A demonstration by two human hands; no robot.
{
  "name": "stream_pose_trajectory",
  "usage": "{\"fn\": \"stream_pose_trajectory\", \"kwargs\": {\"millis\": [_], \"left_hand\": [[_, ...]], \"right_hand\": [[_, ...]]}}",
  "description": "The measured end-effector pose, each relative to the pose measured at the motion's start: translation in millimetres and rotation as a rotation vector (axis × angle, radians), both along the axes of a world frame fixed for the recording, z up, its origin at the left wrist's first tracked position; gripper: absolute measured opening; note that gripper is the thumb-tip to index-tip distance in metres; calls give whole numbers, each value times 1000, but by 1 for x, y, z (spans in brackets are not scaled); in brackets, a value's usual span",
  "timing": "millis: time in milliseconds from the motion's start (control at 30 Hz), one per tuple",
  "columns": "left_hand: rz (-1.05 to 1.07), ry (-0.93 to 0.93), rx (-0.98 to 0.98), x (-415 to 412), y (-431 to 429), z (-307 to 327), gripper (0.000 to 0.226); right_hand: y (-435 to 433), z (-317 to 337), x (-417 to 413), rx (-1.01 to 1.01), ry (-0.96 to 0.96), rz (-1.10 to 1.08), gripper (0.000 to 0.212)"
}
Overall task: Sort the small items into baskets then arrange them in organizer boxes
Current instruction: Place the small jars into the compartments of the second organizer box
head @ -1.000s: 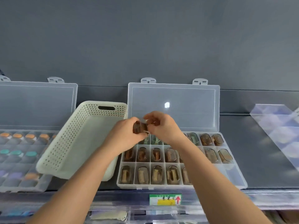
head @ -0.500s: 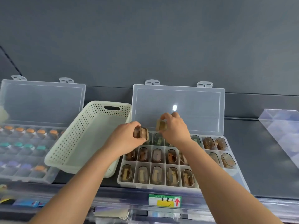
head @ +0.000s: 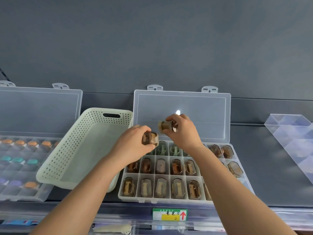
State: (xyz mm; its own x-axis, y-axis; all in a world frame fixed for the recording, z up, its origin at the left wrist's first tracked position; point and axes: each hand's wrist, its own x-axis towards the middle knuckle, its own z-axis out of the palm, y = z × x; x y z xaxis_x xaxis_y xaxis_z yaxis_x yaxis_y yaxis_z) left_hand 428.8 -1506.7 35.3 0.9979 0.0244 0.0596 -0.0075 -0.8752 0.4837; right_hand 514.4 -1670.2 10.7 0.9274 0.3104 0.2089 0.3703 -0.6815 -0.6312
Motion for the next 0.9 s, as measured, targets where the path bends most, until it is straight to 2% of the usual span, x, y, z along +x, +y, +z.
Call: {"fn": "stream_pose_trajectory", "kwargs": {"millis": [100, 200, 267, 400, 533, 700, 900], "left_hand": [[-46, -60, -4, -1, -15, 1, 47], [-116, -107, -40, -6, -36, 1, 51], [-156, -117, -70, -11, -52, -1, 52], [-248, -82, -101, -19, -83, -5, 44], [-322, -62, -114, -23, -113, -11, 57], [-382, -55, -124, -30, -150, -22, 60], [-392, -56, -65, -34, -176, -37, 52]], "right_hand": [[-26, 17, -12, 136, 33, 25, 41], [-58, 27, -31, 251, 122, -25, 33], [-78, 29, -43, 273, 200, -46, 29], [-118, 27, -66, 288, 352, -7, 36], [-153, 26, -80, 215, 321, -61, 43], [-191, 26, -91, 65, 218, -113, 40], [-211, 21, -100, -160, 229, -82, 43]]}}
